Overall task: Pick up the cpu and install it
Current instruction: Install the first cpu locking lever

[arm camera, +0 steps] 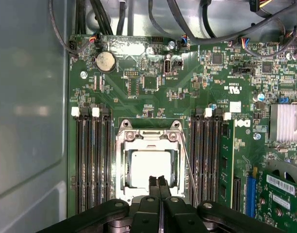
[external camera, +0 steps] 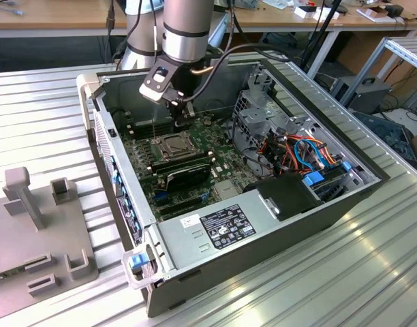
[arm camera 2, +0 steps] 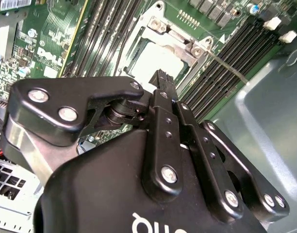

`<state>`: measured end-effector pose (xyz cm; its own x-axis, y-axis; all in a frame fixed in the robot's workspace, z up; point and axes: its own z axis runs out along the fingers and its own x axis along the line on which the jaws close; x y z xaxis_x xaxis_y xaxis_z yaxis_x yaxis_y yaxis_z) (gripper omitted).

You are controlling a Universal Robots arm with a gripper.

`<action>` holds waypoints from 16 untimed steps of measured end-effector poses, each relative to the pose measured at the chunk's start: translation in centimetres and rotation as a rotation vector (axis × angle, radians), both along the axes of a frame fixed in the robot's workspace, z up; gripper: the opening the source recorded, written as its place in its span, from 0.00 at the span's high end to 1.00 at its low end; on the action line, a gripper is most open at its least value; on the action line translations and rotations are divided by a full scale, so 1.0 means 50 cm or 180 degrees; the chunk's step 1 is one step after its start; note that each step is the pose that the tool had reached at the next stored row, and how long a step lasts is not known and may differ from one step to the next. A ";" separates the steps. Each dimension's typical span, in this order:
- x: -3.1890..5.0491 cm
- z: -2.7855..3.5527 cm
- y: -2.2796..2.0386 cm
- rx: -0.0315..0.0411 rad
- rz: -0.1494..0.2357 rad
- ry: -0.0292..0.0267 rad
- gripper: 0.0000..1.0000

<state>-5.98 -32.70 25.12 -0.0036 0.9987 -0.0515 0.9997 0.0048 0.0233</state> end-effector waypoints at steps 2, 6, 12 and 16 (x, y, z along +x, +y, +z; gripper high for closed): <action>-0.005 0.000 0.0000 0.0000 0.0000 0.0000 0.89; -0.019 0.000 0.0000 0.0000 0.0000 0.0000 0.89; -0.082 -0.001 0.0000 0.0000 0.0000 0.0000 0.89; -0.094 -0.001 0.0027 0.0000 0.0000 0.0000 0.89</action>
<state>-10.66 -32.56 25.07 -0.0036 0.9987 -0.0516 0.9997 0.0048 0.0233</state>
